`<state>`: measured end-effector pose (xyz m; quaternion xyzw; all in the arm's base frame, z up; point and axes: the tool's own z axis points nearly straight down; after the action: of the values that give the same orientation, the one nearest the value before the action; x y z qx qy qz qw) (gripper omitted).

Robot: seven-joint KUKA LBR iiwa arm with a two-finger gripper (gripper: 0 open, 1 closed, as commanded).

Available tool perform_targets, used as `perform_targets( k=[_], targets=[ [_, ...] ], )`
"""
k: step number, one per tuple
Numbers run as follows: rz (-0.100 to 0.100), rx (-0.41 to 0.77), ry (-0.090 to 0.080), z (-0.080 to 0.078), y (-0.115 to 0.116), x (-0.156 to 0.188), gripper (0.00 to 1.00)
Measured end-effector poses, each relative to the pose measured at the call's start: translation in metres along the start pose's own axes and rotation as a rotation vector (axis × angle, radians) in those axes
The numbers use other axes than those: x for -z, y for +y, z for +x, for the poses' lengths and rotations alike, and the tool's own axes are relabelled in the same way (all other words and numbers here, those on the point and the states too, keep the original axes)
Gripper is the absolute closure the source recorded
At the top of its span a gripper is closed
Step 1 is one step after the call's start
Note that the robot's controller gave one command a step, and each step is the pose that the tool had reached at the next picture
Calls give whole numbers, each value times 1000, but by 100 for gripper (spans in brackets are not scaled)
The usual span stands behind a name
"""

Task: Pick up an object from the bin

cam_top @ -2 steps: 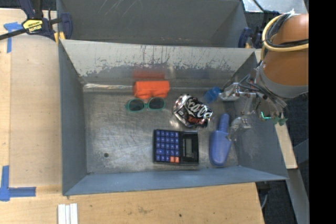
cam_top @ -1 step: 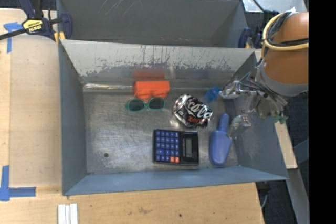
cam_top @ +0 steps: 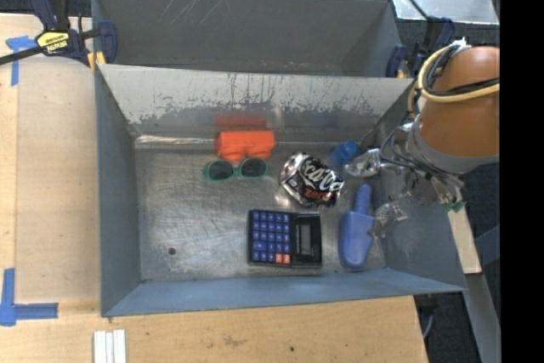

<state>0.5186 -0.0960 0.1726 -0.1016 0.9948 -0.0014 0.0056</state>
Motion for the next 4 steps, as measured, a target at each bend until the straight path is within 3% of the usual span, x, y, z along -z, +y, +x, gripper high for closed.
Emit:
perform_targets(
  k=[1, 2, 3, 4],
  targets=[
    [-6, 171, 12, 7, -6, -39, 0],
    [-3, 309, 5, 1, -24, -51, 0],
    [-5, 513, 7, 1, -21, -87, 0],
    [-7, 616, 1, -7, -26, -99, 100]
  ],
)
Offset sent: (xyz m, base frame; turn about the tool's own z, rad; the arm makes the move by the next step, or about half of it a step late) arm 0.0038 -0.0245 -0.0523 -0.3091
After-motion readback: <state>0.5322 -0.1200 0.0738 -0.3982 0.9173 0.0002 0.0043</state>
